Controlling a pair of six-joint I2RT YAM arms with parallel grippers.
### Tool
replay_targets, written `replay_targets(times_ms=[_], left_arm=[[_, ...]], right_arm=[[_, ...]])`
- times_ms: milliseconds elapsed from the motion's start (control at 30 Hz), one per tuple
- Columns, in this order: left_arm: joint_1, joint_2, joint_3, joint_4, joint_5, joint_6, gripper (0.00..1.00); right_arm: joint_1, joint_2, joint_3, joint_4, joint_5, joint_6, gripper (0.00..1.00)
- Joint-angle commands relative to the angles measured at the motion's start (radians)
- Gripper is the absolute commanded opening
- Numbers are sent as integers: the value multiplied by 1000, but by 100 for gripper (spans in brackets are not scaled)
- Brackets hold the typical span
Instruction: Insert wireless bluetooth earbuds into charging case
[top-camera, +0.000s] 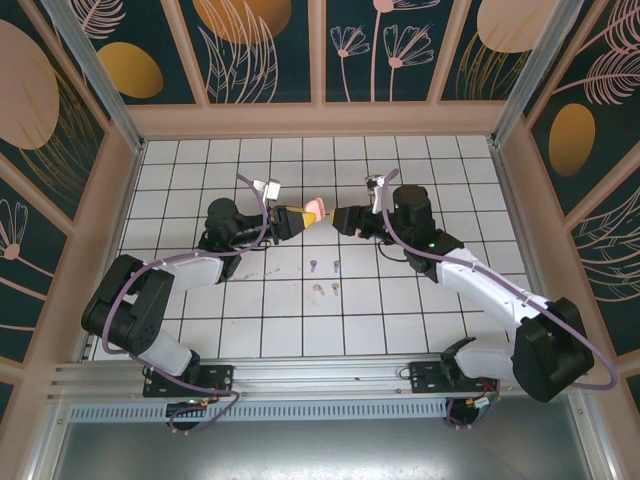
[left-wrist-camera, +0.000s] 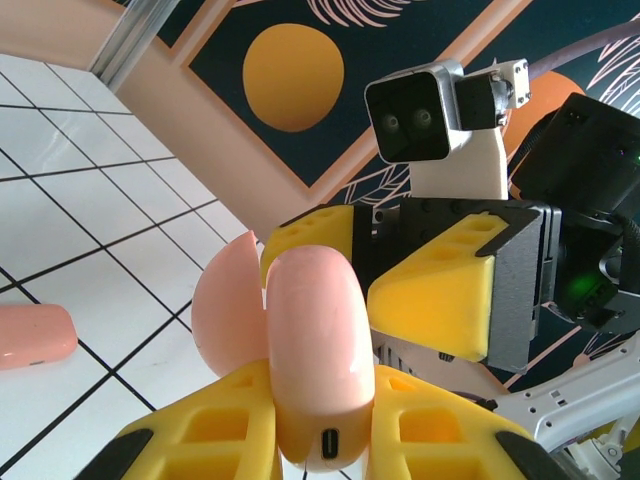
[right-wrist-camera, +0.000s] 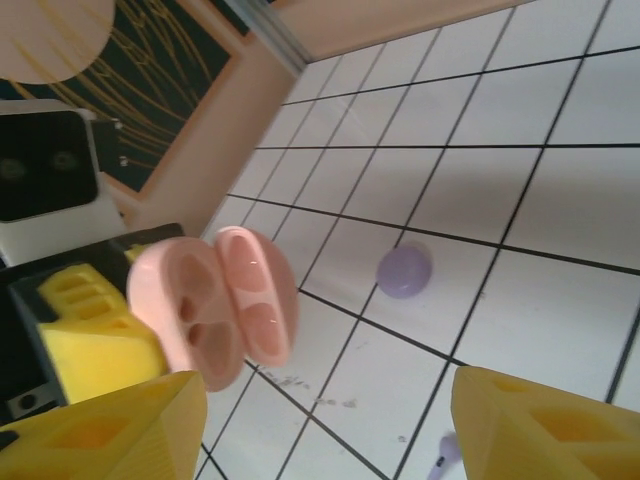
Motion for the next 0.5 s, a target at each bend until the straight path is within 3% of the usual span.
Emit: replay_targets(times_ms=[0, 467], left_arm=[[-10, -18, 13, 33, 26, 15, 0], [-25, -28, 21, 28, 29, 16, 0]], right_arm=[[-4, 7, 9, 56, -56, 9, 64], [9, 109, 75, 77, -47, 13, 53]])
